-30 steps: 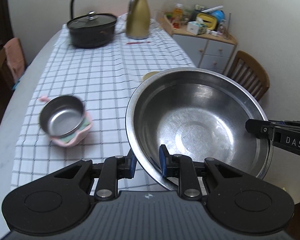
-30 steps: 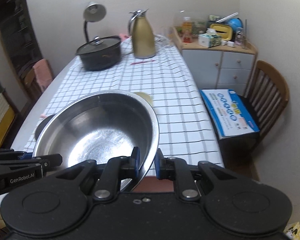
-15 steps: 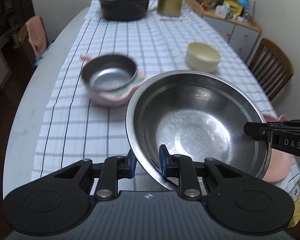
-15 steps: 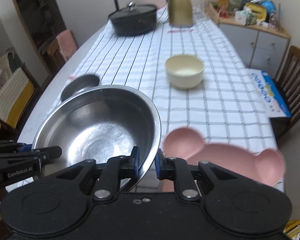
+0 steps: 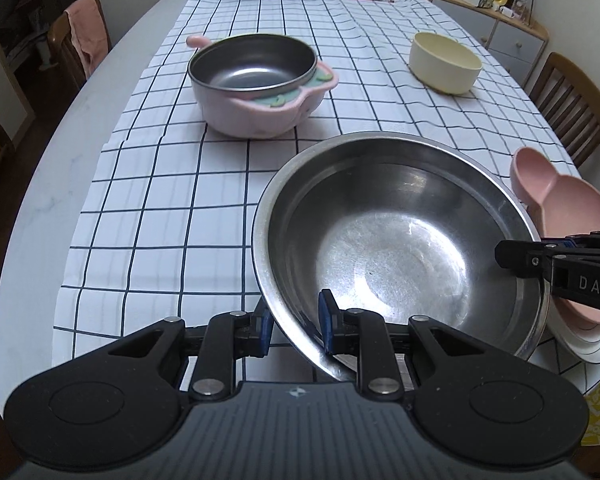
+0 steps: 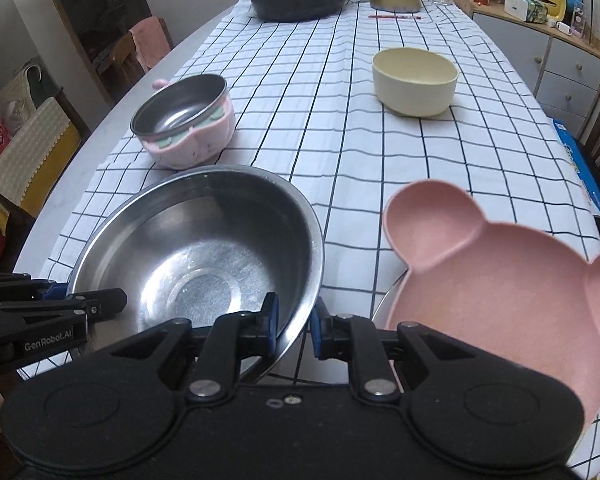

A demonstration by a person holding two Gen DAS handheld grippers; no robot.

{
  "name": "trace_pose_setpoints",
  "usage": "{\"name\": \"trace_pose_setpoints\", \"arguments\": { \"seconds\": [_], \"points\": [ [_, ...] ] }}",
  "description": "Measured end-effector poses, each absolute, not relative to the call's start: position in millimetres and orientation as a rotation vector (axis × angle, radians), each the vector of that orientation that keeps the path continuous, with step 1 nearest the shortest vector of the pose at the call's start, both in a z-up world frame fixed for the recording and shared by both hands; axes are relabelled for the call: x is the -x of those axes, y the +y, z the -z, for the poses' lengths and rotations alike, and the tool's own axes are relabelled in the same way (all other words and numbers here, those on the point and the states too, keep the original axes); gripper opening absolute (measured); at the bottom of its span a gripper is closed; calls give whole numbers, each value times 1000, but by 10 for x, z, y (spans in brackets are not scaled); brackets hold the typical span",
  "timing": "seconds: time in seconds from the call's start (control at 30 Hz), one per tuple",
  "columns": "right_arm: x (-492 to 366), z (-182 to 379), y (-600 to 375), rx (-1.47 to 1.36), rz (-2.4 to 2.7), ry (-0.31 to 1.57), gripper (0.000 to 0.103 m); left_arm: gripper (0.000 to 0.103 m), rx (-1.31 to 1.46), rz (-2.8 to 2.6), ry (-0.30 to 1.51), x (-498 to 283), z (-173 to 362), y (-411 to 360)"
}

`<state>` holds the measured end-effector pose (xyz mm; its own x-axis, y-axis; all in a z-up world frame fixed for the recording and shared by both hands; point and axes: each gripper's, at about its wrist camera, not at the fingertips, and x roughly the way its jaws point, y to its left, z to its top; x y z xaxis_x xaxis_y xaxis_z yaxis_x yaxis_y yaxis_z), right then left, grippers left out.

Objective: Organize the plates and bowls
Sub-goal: 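Lift the steel bowl with both grippers and carry it beside the plate stack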

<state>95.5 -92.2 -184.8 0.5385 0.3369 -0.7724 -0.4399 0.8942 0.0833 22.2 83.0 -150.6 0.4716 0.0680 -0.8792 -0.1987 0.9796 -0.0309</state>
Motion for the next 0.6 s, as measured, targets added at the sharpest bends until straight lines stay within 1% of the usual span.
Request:
{"name": "trace_pose_setpoints", "arguments": {
  "seconds": [0.23,0.6],
  "points": [
    [-972,1999,-928,109,-445,940,17,22,124,-159,1074,-217,1573,798],
    [-955,2051,-898,141,-424,974,18,22,142,-157,1095,-230,1665,833]
  ]
}}
